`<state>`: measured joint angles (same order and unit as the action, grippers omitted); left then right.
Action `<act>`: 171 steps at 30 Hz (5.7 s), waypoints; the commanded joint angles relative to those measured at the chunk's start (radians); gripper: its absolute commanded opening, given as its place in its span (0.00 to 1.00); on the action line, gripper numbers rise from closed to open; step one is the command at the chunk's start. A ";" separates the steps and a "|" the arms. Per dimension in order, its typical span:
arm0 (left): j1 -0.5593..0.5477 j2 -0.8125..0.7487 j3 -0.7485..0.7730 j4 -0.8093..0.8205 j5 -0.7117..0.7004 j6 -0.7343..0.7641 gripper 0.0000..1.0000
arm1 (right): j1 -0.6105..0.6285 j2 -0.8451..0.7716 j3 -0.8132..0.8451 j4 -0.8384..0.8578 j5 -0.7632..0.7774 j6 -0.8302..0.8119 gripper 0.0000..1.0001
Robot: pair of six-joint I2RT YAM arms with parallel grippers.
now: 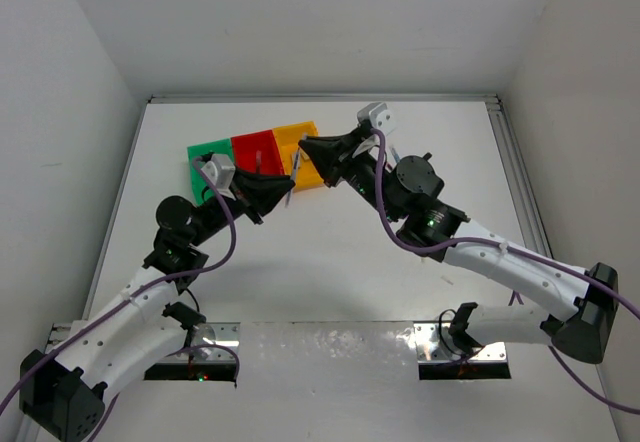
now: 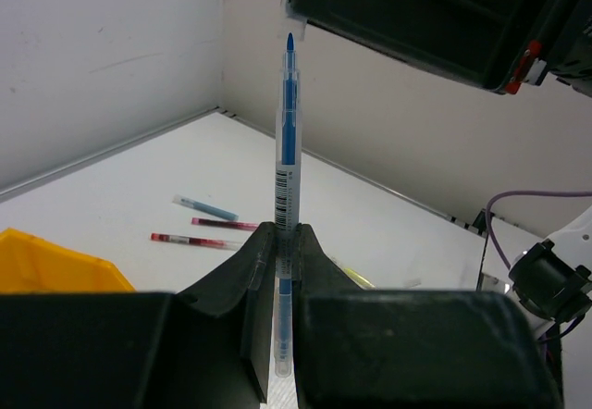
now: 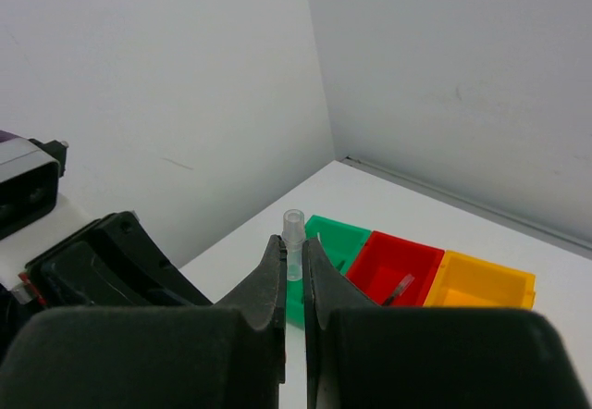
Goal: Sort the stationery into containers
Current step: Close the pen cap on the pen, then place the pen in the storage box.
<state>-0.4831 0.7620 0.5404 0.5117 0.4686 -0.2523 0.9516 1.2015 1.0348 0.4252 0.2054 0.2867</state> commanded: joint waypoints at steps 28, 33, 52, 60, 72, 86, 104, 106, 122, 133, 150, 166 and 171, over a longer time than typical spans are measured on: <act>-0.008 -0.006 0.010 -0.015 -0.033 0.024 0.00 | 0.022 0.023 0.021 0.079 0.055 -0.041 0.00; -0.008 -0.007 0.010 -0.013 -0.039 0.022 0.00 | 0.023 0.030 0.019 0.092 0.049 -0.031 0.00; -0.008 -0.006 0.016 -0.019 -0.059 0.042 0.00 | 0.022 0.030 -0.022 0.101 0.054 0.045 0.00; -0.008 -0.006 0.020 -0.018 -0.065 0.047 0.00 | 0.022 0.053 -0.024 0.119 0.039 0.068 0.00; -0.002 0.005 0.055 0.096 -0.120 0.097 0.00 | 0.016 0.073 -0.105 0.084 0.026 0.160 0.00; 0.005 0.031 0.082 0.157 -0.125 0.073 0.00 | 0.030 0.141 -0.274 0.165 0.003 0.236 0.00; 0.040 0.023 0.090 0.148 -0.128 0.093 0.00 | 0.073 0.234 -0.398 0.215 -0.011 0.276 0.00; 0.041 0.025 0.090 0.146 -0.127 0.093 0.00 | 0.076 0.242 -0.401 0.204 -0.009 0.264 0.00; 0.052 0.026 0.084 0.140 -0.142 0.104 0.00 | 0.101 0.293 -0.390 0.195 -0.021 0.232 0.00; 0.049 0.005 0.070 0.065 -0.114 0.110 0.00 | 0.082 0.313 -0.205 0.133 -0.109 0.175 0.31; 0.072 -0.059 0.108 -0.183 -0.129 0.139 0.75 | -0.007 0.407 0.089 -0.029 -0.087 0.092 0.00; 0.204 -0.113 0.207 -0.746 -0.858 0.162 1.00 | -0.119 1.179 0.973 -0.388 0.063 0.157 0.00; 0.232 -0.127 0.196 -0.774 -0.846 0.147 1.00 | -0.126 1.241 0.979 -0.330 0.137 0.155 0.00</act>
<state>-0.2718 0.6552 0.7349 -0.2371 -0.3481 -0.0814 0.8295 2.4565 1.9537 0.0437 0.2722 0.4351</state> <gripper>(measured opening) 0.996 0.033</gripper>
